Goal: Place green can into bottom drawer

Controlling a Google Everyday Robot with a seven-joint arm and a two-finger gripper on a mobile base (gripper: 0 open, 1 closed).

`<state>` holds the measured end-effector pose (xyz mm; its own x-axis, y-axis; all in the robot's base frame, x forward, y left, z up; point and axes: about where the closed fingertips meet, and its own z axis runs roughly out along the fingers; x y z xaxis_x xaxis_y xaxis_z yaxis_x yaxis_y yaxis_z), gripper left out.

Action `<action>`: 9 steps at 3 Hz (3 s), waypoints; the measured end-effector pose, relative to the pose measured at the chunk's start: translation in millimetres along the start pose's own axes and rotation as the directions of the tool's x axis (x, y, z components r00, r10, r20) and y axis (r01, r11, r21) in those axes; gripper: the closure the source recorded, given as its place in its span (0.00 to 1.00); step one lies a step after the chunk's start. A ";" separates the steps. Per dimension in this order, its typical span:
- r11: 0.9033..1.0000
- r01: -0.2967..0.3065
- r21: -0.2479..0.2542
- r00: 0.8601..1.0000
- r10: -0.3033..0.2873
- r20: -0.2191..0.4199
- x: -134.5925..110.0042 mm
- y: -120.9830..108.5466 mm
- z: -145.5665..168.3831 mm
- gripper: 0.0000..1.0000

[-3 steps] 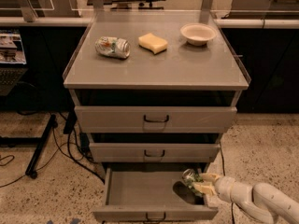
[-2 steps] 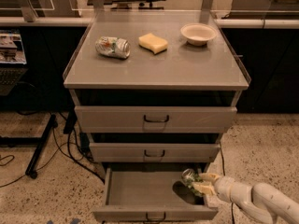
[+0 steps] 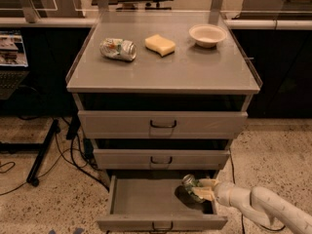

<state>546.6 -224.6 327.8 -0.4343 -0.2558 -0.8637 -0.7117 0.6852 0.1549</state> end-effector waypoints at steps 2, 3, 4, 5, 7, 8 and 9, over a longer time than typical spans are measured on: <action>0.997 0.004 -0.074 0.999 -0.007 -0.035 -10.9 -21.8 78.4 1.00; 0.997 0.004 -0.074 0.999 -0.007 -0.035 -9.8 -21.0 76.8 1.00; 0.997 -0.027 -0.073 0.997 0.022 -0.075 1.7 -25.6 84.4 1.00; 0.993 -0.096 -0.067 0.981 0.083 -0.176 30.7 -34.4 102.0 1.00; 0.981 -0.194 -0.023 0.950 0.182 -0.255 68.9 -45.6 107.6 1.00; 0.979 -0.204 -0.018 0.946 0.192 -0.260 72.4 -46.6 107.6 0.89; 0.979 -0.204 -0.018 0.946 0.192 -0.260 72.4 -46.6 107.7 0.66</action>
Offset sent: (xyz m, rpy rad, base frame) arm 0.1059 0.0623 -0.0566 -0.0132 0.0835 0.1121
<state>607.7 -201.6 206.4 -0.6914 -0.2880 -0.6625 -0.6181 0.7106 0.3362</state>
